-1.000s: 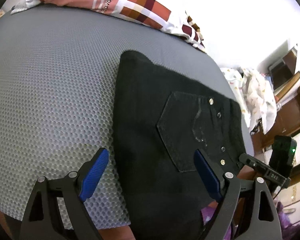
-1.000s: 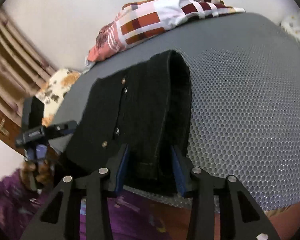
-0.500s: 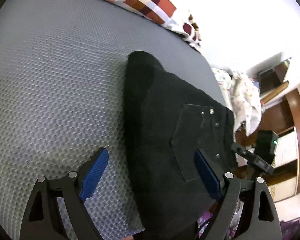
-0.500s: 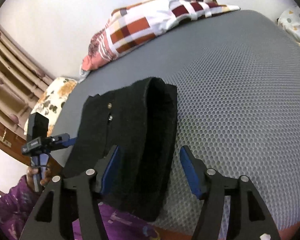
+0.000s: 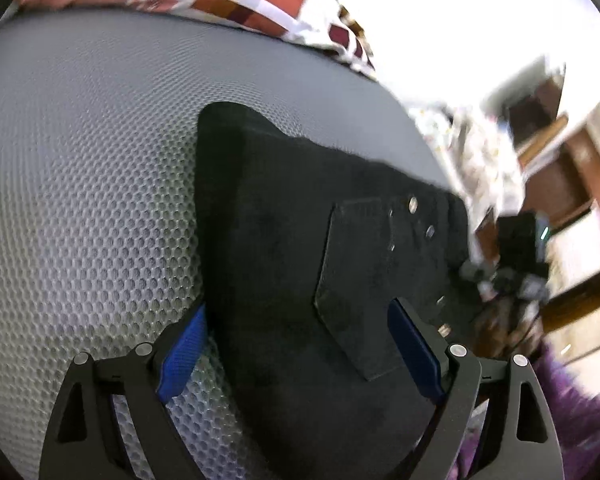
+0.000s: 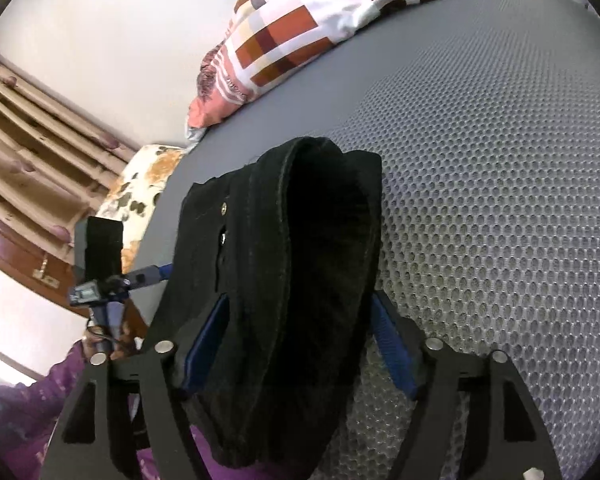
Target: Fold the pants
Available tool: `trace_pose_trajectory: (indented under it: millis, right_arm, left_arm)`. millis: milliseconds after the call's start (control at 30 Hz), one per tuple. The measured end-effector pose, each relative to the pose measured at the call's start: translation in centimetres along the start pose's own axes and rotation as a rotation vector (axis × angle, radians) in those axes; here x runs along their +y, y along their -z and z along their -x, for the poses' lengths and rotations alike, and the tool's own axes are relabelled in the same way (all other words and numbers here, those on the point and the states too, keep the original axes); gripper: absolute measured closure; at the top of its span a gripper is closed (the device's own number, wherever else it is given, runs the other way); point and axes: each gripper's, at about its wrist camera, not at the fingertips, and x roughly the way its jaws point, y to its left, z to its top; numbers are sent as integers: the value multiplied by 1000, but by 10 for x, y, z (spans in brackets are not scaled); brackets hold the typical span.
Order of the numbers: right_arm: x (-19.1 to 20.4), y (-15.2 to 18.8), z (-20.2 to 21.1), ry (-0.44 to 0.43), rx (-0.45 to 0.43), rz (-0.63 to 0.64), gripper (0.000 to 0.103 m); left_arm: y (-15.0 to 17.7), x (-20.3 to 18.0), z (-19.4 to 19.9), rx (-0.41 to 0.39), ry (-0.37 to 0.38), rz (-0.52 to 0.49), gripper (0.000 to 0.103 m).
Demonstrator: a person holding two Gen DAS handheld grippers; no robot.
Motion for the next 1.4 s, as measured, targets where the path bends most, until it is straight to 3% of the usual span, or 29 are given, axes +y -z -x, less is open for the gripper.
trace_pose_trajectory:
  millis: [100, 300, 567, 800, 1233, 1400]
  right_arm:
    - [-11, -1, 3, -73, -6, -75, 29]
    - [-9, -2, 0, -73, 5, -57, 29]
    - [-10, -7, 1, -81, 23, -77, 21]
    - [2, -10, -7, -86, 42, -36, 2]
    - [1, -6, -4, -71, 10, -17, 1]
    - [-1, -12, -6, -93, 51, -64, 1]
  left_arm:
    - [5, -12, -5, 11, -85, -79, 16]
    - [11, -26, -14, 17, -185, -161, 13]
    - [11, -28, -15, 15, -189, -161, 13]
    - [12, -27, -16, 13, -192, -166, 10]
    - [12, -30, -20, 4, -196, -176, 7]
    - [15, -22, -14, -29, -133, -183, 7]
